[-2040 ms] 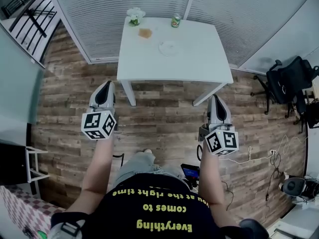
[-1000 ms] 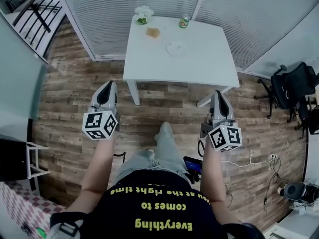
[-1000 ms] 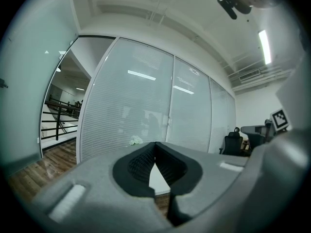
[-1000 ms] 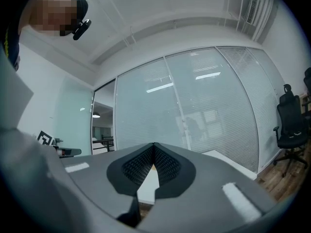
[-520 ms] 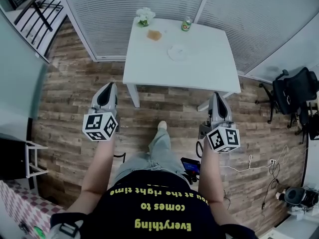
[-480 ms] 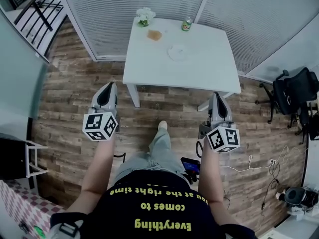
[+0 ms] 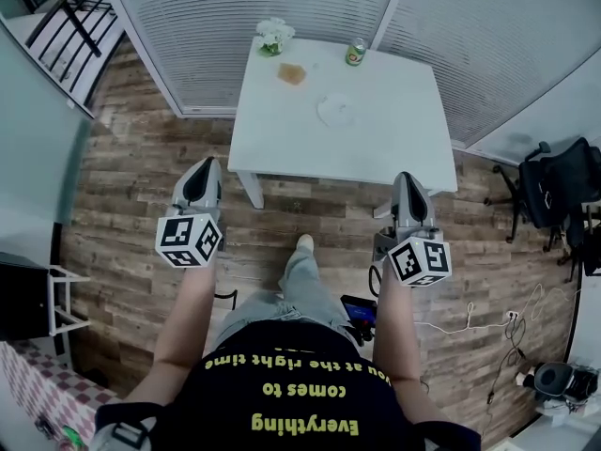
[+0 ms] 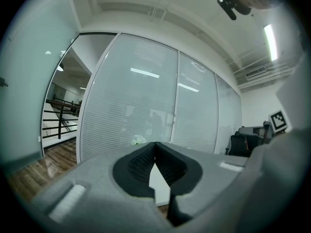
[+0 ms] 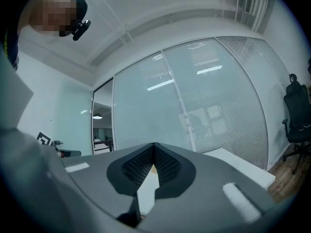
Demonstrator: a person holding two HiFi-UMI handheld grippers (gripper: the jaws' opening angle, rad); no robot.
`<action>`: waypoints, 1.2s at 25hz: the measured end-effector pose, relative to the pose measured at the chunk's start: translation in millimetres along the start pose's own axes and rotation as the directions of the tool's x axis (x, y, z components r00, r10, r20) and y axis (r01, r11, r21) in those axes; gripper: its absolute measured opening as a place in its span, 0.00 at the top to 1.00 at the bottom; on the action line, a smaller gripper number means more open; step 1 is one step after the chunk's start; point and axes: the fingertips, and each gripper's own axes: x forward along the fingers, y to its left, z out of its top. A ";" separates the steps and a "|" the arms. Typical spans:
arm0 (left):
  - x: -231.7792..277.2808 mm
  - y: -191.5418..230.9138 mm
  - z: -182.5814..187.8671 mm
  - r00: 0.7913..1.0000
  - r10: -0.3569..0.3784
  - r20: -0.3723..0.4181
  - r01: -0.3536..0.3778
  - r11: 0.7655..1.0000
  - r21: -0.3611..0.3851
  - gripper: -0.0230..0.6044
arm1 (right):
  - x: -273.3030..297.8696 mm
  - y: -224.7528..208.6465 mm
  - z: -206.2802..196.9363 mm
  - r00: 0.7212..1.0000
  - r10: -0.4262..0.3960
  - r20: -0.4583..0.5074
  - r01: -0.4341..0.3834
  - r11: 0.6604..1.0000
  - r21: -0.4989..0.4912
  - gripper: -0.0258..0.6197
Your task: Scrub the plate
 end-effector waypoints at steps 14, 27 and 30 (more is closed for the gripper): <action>73.7 9.6 8.6 1.000 0.027 -0.013 -0.027 1.000 0.004 0.96 | 83.5 -34.0 4.1 0.999 0.050 -0.020 -0.050 0.999 0.008 0.95; 140.9 22.5 18.0 0.997 0.077 -0.015 -0.078 0.997 -0.004 0.96 | 165.7 -68.2 7.7 0.994 0.097 -0.039 -0.097 0.995 0.016 0.95; 154.1 27.3 17.0 0.995 0.096 -0.014 -0.096 0.995 -0.013 0.96 | 182.8 -75.9 7.7 0.994 0.105 -0.041 -0.105 0.994 0.016 0.95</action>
